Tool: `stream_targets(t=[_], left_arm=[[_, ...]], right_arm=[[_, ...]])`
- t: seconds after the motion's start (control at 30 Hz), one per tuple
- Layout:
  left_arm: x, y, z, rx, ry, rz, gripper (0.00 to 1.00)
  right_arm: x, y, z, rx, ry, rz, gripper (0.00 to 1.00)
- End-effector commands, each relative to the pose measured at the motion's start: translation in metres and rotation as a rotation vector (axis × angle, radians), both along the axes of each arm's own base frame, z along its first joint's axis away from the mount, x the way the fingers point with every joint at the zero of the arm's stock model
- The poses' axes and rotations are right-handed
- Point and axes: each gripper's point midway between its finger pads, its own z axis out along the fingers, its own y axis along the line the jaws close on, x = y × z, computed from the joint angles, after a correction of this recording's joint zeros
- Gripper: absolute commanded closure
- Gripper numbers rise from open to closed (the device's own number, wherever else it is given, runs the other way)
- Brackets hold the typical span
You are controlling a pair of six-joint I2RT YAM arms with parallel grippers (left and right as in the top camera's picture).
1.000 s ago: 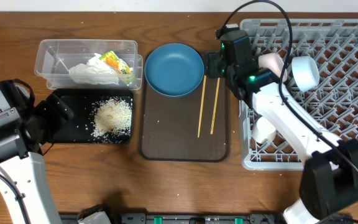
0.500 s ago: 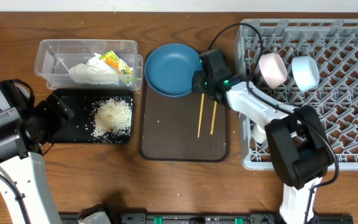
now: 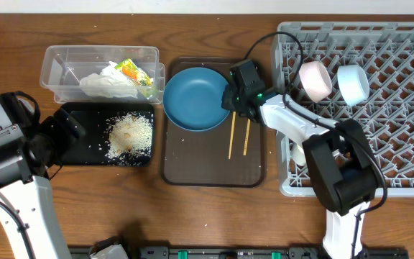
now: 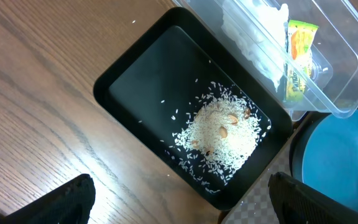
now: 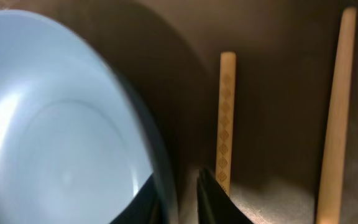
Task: Sort waste into correct bins and load items into the dishwasher rack
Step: 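Reach the right gripper to the teal plate's rim and grasp it, then lift the teal plate with the right gripper and carry it to the rack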
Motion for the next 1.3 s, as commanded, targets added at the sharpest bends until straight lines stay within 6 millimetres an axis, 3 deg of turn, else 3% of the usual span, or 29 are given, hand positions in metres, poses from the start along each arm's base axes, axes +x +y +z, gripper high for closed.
stream_targets(t=[0.0, 0.03, 0.13, 0.27, 0.4, 0.47, 0.57, 0.67, 0.77, 0.87, 0.97, 1.03, 1.13, 1.17, 1.27], left_arm=[[0.0, 0.004, 0.005, 0.018, -0.003, 0.011, 0.08], [0.0, 0.004, 0.005, 0.018, -0.004, 0.01, 0.08], [0.0, 0.004, 0.005, 0.018, -0.003, 0.011, 0.08], [0.0, 0.004, 0.005, 0.018, -0.003, 0.011, 0.08], [0.0, 0.004, 0.005, 0.018, -0.003, 0.011, 0.08], [0.0, 0.004, 0.005, 0.018, -0.003, 0.011, 0.08], [0.0, 0.004, 0.005, 0.018, -0.004, 0.01, 0.08], [0.0, 0.004, 0.005, 0.018, -0.003, 0.011, 0.08], [0.0, 0.004, 0.005, 0.018, -0.003, 0.011, 0.08], [0.0, 0.004, 0.005, 0.018, -0.003, 0.011, 0.08], [0.0, 0.004, 0.004, 0.018, -0.003, 0.011, 0.08], [0.0, 0.004, 0.004, 0.018, -0.003, 0.011, 0.08], [0.0, 0.004, 0.004, 0.018, -0.003, 0.011, 0.08], [0.0, 0.004, 0.004, 0.018, -0.003, 0.011, 0.08], [0.0, 0.004, 0.004, 0.018, -0.003, 0.011, 0.08]], right_arm=[[-0.006, 0.004, -0.01, 0.015, 0.035, 0.0, 0.81], [-0.006, 0.004, -0.011, 0.013, 0.039, 0.0, 0.83], [-0.007, 0.007, -0.01, 0.029, 0.041, 0.01, 0.99], [-0.003, 0.013, 0.007, 0.064, 0.016, 0.034, 0.99], [0.0, 0.011, 0.045, 0.061, -0.056, 0.076, 0.99], [0.0, -0.002, 0.074, 0.042, -0.1, 0.073, 0.99], [-0.003, -0.043, 0.129, -0.027, -0.182, 0.005, 0.99], [-0.017, -0.107, 0.191, -0.138, -0.279, -0.148, 0.99], [-0.047, -0.177, 0.25, -0.299, -0.384, -0.307, 0.99], [-0.1, -0.253, 0.299, -0.545, -0.452, -0.496, 0.99], [-0.176, -0.326, 0.346, -0.879, -0.467, -0.719, 0.99], [-0.22, -0.355, 0.368, -1.056, -0.45, -0.82, 0.99], [-0.266, -0.379, 0.391, -1.283, -0.389, -0.899, 0.98], [-0.277, -0.385, 0.396, -1.358, -0.349, -0.906, 0.99], [-0.286, -0.394, 0.4, -1.461, -0.253, -0.887, 0.99]])
